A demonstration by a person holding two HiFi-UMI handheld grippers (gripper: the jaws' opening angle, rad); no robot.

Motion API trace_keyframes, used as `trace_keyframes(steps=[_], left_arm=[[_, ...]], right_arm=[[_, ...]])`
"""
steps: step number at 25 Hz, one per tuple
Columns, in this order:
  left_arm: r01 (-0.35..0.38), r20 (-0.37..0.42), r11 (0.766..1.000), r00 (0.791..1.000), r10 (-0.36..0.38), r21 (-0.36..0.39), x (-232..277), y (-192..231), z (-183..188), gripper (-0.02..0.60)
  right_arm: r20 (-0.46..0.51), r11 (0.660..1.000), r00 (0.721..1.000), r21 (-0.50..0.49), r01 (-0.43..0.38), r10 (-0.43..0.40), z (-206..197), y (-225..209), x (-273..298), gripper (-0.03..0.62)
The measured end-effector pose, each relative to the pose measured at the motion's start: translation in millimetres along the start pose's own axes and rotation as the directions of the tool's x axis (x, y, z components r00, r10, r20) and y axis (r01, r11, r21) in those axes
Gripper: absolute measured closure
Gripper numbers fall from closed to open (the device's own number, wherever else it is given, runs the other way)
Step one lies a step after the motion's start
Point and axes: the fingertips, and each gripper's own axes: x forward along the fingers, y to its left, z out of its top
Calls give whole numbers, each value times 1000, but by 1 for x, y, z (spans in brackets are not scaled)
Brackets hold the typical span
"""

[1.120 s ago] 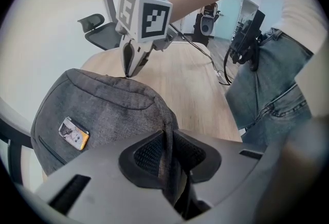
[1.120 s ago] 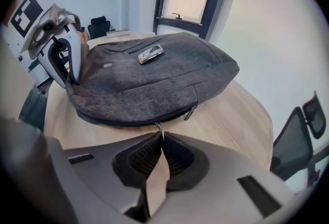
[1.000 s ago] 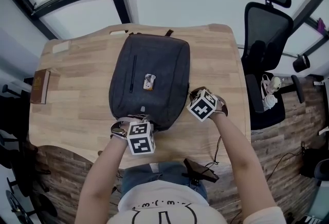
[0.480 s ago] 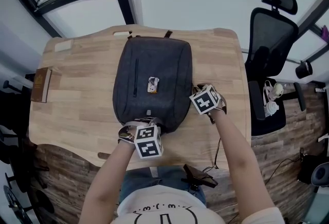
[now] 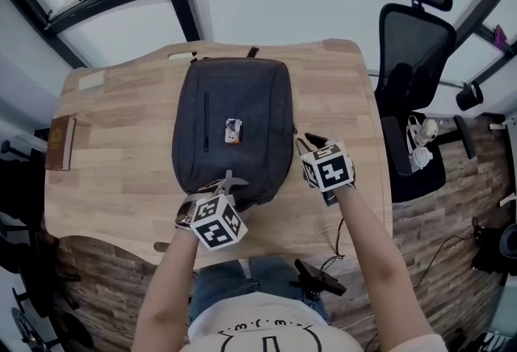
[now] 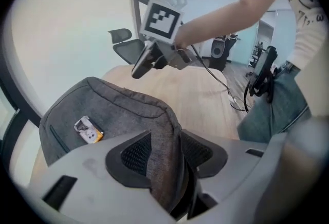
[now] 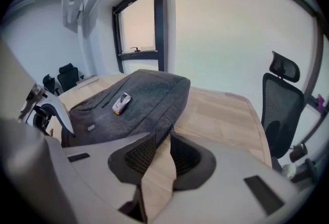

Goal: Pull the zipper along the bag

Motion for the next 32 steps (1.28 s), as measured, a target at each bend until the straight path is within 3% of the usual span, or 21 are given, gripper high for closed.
trace_keyframes(steps=[3, 7, 8, 10, 13, 16, 19, 21, 23, 25, 28, 32], left_arm=[[-22, 89, 998, 996, 27, -56, -22, 12, 6, 422], [-59, 214, 989, 973, 87, -135, -54, 27, 13, 423], [-83, 235, 985, 965, 117, -152, -64, 34, 13, 436], [-157, 265, 969, 942, 204, -188, -86, 49, 14, 530], [-276, 307, 929, 887, 345, -244, -120, 69, 14, 565], [-334, 386, 886, 808, 445, -321, -163, 84, 21, 566], [-378, 432, 834, 725, 537, -403, -207, 93, 20, 566], [-419, 446, 810, 682, 579, -411, -232, 95, 18, 566], [-451, 468, 797, 647, 602, -402, -254, 94, 15, 566], [-462, 491, 783, 610, 622, -417, -272, 92, 12, 566], [-451, 514, 762, 564, 646, -464, -291, 87, 6, 566], [-448, 533, 744, 520, 667, -495, -306, 81, 7, 566]], right_arm=[[62, 998, 998, 56, 6, -9, 8, 16, -26, 462], [126, 994, 991, 103, 37, -50, 17, 39, -55, 489], [141, 993, 988, 104, 50, -64, 22, 45, -63, 500], [174, 993, 982, 98, 63, -79, 32, 60, -78, 541], [241, 993, 966, 99, 66, -88, 53, 84, -102, 542], [324, 985, 936, 143, 94, -137, 74, 104, -128, 542], [408, 975, 894, 190, 118, -188, 89, 122, -157, 542], [485, 966, 852, 244, 85, -198, 97, 135, -179, 542], [561, 958, 802, 284, 46, -205, 105, 147, -200, 542], [597, 960, 769, 271, 76, -229, 110, 159, -217, 542], [613, 958, 738, 221, 181, -281, 114, 174, -237, 542], [630, 947, 709, 160, 279, -316, 120, 185, -256, 543]])
